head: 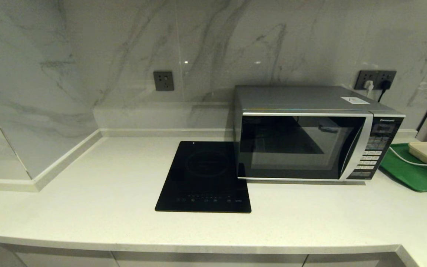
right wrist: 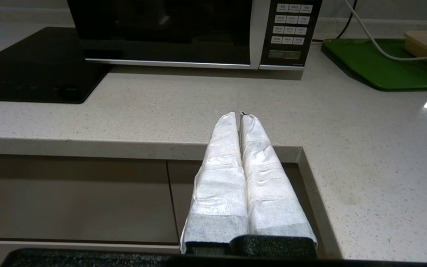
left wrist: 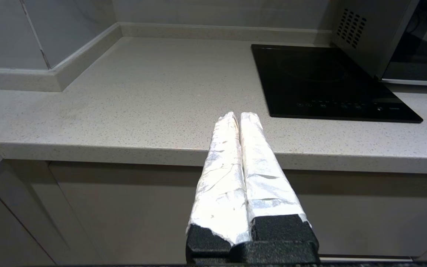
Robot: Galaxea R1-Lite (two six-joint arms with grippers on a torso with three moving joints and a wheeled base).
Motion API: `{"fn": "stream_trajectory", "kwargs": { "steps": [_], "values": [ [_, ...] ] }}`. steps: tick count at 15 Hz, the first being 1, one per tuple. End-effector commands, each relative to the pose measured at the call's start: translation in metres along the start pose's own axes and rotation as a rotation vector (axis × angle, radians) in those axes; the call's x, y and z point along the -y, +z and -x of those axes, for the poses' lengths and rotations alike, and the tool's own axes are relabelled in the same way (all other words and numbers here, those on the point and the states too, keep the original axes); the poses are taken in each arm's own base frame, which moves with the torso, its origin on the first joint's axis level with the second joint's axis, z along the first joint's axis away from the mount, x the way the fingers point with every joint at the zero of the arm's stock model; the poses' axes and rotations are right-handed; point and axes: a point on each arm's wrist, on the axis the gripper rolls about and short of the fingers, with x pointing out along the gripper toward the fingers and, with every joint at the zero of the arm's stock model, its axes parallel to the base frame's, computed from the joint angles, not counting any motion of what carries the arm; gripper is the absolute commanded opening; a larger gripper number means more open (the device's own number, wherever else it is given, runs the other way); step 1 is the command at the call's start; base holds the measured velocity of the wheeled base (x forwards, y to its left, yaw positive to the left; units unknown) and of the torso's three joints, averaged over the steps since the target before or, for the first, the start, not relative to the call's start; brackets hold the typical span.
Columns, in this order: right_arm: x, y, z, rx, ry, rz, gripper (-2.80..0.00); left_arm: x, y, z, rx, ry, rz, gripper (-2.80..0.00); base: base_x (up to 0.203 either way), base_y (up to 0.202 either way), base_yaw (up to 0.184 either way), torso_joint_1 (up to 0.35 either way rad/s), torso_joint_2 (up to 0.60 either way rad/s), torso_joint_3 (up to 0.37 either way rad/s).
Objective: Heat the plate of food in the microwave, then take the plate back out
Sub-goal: Open the microwave oven
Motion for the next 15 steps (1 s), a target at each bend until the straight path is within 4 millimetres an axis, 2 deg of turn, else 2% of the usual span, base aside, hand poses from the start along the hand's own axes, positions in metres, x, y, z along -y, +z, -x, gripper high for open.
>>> {"fn": "stream_trajectory", "kwargs": {
  "steps": [1,15],
  "values": [
    [0.0000,0.0000,0.0000,0.002,-0.001,-0.031,-2.80,0.0000,0.0000,0.0000,0.000,0.000,0.001,-2.80,0.000,0.000,0.000,0.000,0.00,0.000],
    [0.0001,0.0002,0.0000,0.004,-0.004,-0.043,-2.80,0.0000,0.0000,0.0000,0.000,0.000,0.000,-2.80,0.000,0.000,0.000,0.000,0.00,0.000]
  ]
}}
